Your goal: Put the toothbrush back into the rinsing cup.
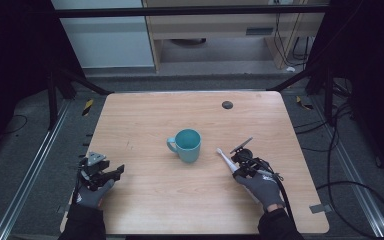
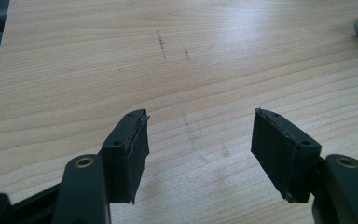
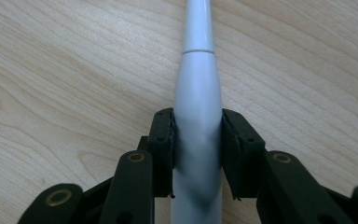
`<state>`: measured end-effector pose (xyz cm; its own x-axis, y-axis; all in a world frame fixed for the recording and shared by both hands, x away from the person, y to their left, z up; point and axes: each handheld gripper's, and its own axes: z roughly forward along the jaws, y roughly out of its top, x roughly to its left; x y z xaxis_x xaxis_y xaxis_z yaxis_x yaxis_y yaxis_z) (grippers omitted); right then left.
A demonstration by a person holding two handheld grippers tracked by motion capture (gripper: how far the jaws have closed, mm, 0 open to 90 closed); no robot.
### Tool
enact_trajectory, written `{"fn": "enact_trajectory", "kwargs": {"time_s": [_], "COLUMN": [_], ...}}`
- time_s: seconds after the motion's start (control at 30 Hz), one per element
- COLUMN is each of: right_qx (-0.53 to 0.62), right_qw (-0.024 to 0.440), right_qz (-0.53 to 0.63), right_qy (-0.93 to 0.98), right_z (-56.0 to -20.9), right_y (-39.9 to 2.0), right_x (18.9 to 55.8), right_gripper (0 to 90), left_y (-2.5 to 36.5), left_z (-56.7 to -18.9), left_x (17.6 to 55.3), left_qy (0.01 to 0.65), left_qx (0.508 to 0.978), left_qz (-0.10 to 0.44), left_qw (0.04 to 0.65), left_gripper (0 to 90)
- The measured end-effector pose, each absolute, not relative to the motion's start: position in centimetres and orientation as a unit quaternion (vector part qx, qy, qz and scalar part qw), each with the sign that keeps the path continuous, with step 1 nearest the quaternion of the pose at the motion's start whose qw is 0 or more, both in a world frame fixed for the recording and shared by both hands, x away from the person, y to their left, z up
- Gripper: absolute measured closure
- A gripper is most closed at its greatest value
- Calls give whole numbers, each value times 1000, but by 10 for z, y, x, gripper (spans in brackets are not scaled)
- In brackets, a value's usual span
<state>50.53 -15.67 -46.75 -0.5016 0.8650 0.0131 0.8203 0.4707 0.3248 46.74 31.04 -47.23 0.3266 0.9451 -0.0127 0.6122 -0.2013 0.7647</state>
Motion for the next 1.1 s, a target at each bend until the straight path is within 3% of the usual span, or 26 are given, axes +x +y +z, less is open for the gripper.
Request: {"fn": "enact_trajectory", "kwargs": {"time_s": [0.5,1.1], "right_qx": [493,488], "right_qw": [100,180], "right_qz": [273,420], "right_qy": [820,744], "right_z": [-430,-386], "right_y": [-167,-156], "right_x": [490,488], "right_gripper": [667,668], "left_y": [310,309], "left_z": [-472,-471], "left_x": [467,467], "left_qy": [528,526], "left_qx": [737,738], "left_qz": [240,240], "left_qw": [348,348], "left_gripper": [357,357]}}
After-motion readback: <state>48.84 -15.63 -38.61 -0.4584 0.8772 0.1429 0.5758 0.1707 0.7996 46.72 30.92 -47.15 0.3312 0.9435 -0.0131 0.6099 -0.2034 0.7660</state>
